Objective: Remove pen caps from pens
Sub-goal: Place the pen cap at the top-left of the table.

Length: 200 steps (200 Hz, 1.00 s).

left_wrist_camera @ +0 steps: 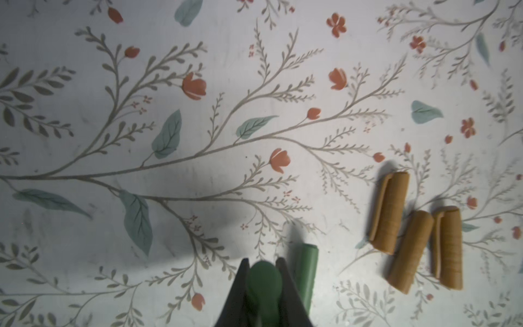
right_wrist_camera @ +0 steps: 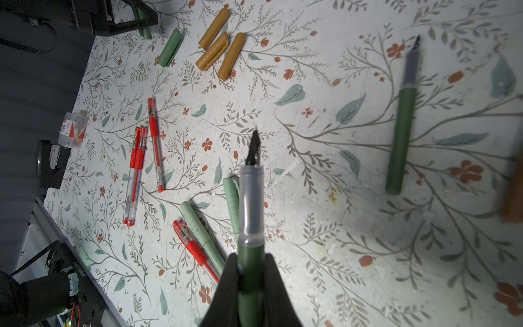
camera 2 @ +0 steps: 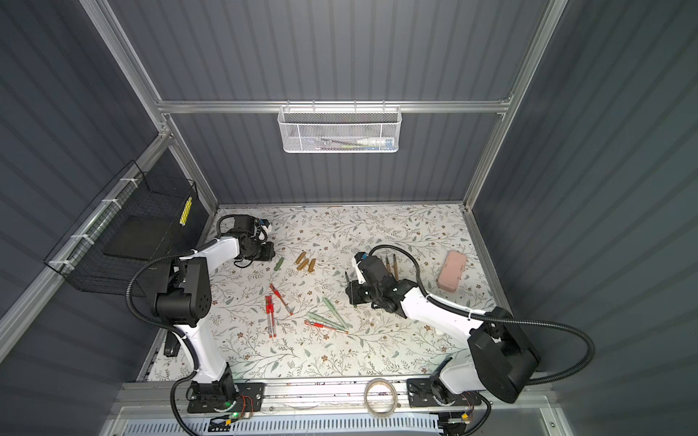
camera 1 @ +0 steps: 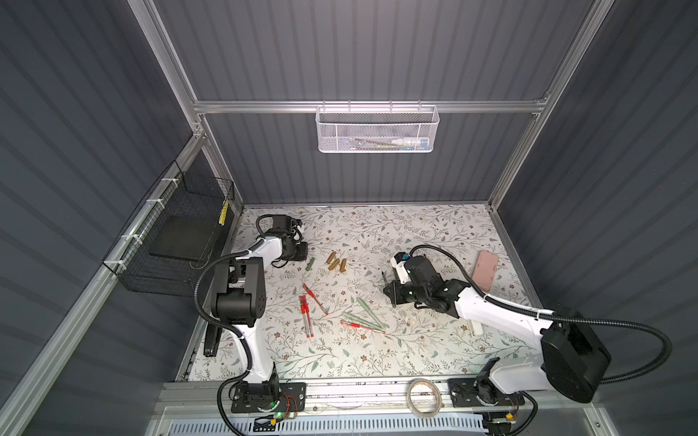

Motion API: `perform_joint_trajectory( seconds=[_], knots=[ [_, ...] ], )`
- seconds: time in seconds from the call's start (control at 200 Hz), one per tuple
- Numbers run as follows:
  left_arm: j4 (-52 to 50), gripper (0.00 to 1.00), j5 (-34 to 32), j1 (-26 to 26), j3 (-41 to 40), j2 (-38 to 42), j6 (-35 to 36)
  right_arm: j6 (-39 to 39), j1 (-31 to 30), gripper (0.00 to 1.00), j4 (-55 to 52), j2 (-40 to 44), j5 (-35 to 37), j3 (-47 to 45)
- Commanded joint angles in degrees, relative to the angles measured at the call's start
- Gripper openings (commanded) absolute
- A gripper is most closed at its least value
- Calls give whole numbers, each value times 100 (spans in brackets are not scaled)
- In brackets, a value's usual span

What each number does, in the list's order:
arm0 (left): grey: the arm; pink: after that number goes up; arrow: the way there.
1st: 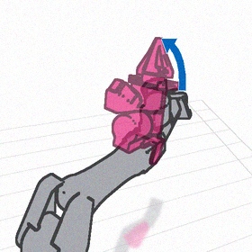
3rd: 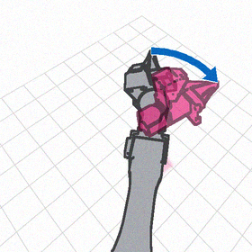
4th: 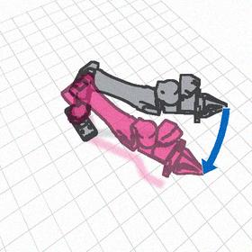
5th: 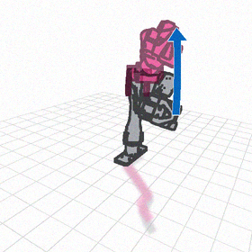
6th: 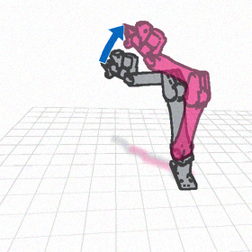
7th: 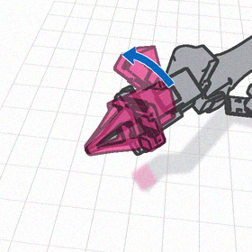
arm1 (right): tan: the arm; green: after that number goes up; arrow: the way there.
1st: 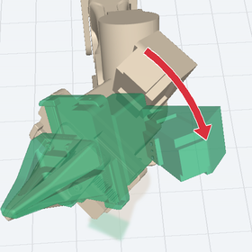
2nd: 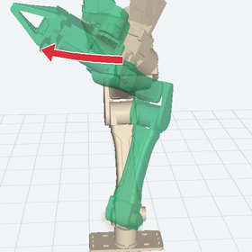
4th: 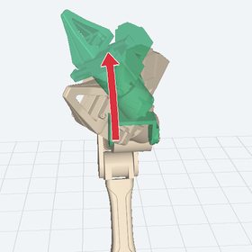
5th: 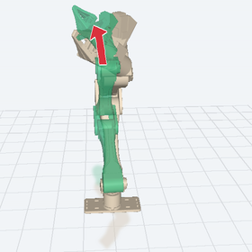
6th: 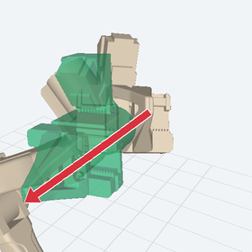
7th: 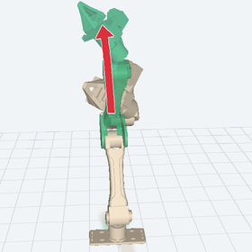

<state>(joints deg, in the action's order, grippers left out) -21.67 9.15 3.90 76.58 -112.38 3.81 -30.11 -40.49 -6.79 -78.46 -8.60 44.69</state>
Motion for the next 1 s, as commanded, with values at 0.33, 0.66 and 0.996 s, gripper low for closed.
perform_joint_trajectory(
  seconds=[0.33, 0.66, 0.996],
  knots=[
    [-148, 7, -392, 172, 85, -166, 342, 46, 141, 0, -72, 410, 155, -220],
    [7, 21, -148, 230, -130, 171, 120, 68, 186, 0, -186, 156, 131, 31],
    [165, 29, 10, 260, -415, 680, 22, 93, 190, 0, -332, -227, 153, 509]
  ],
)
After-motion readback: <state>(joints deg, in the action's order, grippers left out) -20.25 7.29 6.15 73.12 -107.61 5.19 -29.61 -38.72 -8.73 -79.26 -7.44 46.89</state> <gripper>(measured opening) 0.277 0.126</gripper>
